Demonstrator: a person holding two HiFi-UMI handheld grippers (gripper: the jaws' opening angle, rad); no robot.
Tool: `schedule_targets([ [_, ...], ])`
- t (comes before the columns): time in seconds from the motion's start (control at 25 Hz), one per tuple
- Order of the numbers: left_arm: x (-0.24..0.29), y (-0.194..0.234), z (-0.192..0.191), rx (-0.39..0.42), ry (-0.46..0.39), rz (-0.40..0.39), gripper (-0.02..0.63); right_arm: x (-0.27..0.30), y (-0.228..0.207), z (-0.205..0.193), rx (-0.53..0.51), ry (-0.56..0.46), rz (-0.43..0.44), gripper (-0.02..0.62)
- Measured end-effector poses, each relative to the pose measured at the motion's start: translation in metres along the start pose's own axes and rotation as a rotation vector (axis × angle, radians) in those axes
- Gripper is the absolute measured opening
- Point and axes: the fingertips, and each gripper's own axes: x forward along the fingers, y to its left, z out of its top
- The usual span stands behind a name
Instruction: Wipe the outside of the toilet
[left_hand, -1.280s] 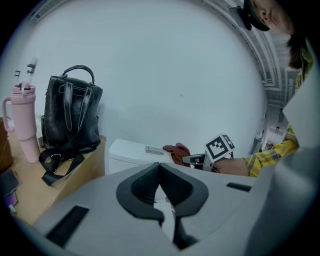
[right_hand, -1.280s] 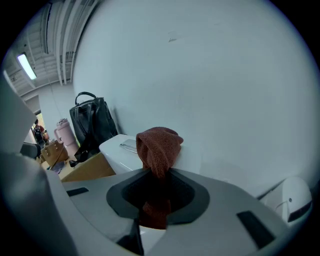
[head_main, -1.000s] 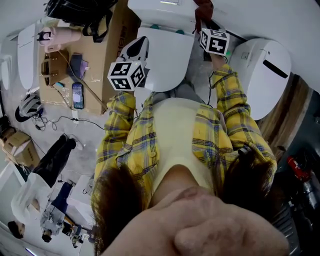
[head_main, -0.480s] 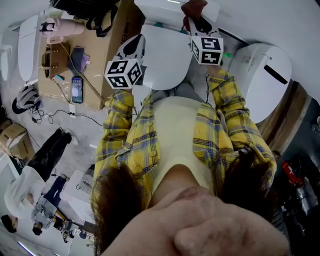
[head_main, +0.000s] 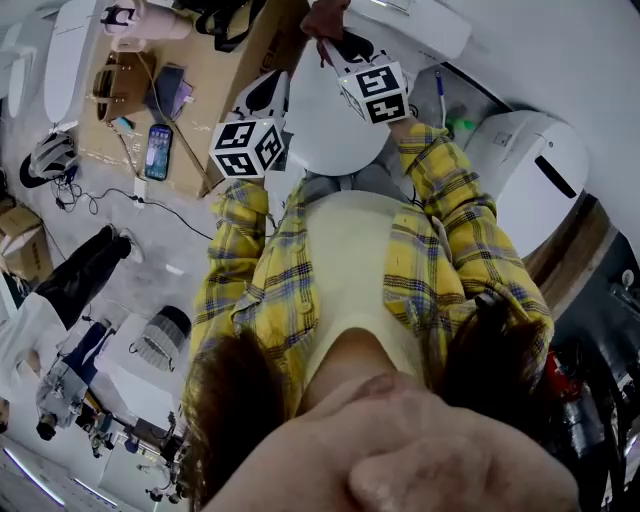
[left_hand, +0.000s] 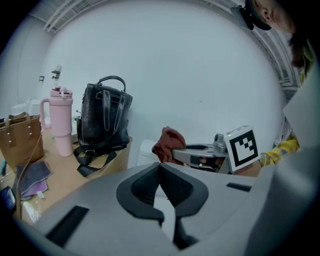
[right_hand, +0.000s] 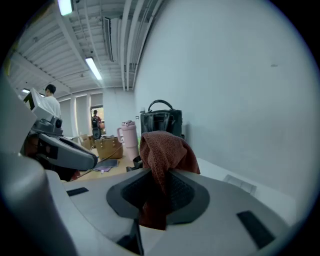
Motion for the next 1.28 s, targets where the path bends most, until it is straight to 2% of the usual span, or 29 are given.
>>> schedule_targets([
  [0.16,-0.008,0.017,-0.005,-0.019,-0.001,0.041,0.008,0.034,0.019,-0.004,-0.009,0.028,0.077,0.091],
  [0.32,-0.014,0.024,-0.008,-0.027,-0.002,0.059,0.008,0.057,0.013,-0.015,0.007,0.066,0.077,0.091],
  [0.48,-0.015,0.027,-0.010,-0.038,-0.002,0.062,0.008,0.070,-0.018,-0.053,0.025,0.207,-0.013,0.091],
  [0.6,-0.012,0.029,-0.011,-0.037,0.003,0.054,0.008,0.066,-0.043,-0.070,0.071,0.259,-0.085,0.091],
  [1.08,0.008,-0.002,-0.008,0.007,0.029,-0.045,0.008,-0.011,-0.093,-0.098,0.171,0.261,-0.248,0.091],
  [1.28,0.017,-0.017,-0.010,0.030,0.042,-0.097,0.008,-0.053,-0.113,-0.114,0.221,0.257,-0.342,0.091],
])
